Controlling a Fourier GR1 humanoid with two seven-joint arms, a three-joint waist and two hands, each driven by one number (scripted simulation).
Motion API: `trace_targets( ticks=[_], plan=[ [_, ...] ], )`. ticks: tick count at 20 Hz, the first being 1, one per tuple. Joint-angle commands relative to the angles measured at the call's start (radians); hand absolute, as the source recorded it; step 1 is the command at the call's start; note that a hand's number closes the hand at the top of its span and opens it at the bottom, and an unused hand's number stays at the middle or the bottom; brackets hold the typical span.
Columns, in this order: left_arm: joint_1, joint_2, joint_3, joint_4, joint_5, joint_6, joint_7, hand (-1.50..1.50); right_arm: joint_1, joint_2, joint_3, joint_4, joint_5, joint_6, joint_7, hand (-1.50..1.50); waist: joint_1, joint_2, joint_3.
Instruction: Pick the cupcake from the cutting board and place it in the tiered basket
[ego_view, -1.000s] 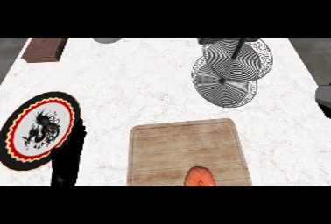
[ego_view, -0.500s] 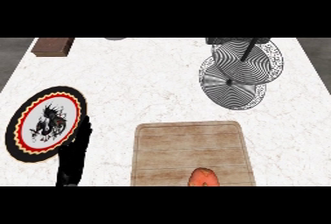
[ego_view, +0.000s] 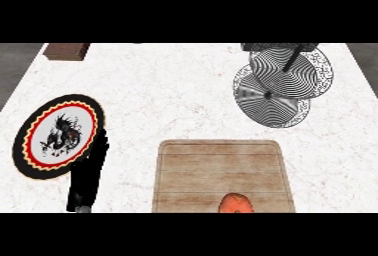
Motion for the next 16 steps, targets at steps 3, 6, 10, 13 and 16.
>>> trace_targets(
  ticks=[3, 6, 10, 13, 16],
  plan=[
    [0.011, -0.046, -0.017, 0.089, -0.038, 0.022, -0.086, 0.0, -0.243, 0.064, 0.113, 0.171, 0.068, 0.022, 0.043, 1.5, 0.008, 0.004, -0.001],
    [-0.034, 0.009, 0.04, 0.056, 0.014, -0.038, -0.018, 0.0, -0.246, 0.12, 0.157, 0.268, 0.154, 0.013, -0.077, 1.5, 0.002, 0.003, 0.0],
    [-0.018, -0.022, 0.007, 0.027, -0.038, 0.014, 0.007, 0.0, -0.293, 0.185, 0.2, 0.351, 0.233, 0.003, -0.146, 1.5, 0.0, 0.002, 0.0],
    [0.012, -0.038, 0.01, 0.023, -0.017, 0.003, -0.012, 0.0, -0.362, 0.27, 0.258, 0.395, 0.296, -0.029, -0.099, 1.5, 0.003, 0.002, 0.0],
    [0.029, 0.006, 0.024, -0.044, 0.001, -0.04, 0.021, 0.0, -0.381, 0.327, 0.275, 0.491, 0.366, -0.082, -0.141, 1.5, 0.007, 0.002, 0.0]
  ],
)
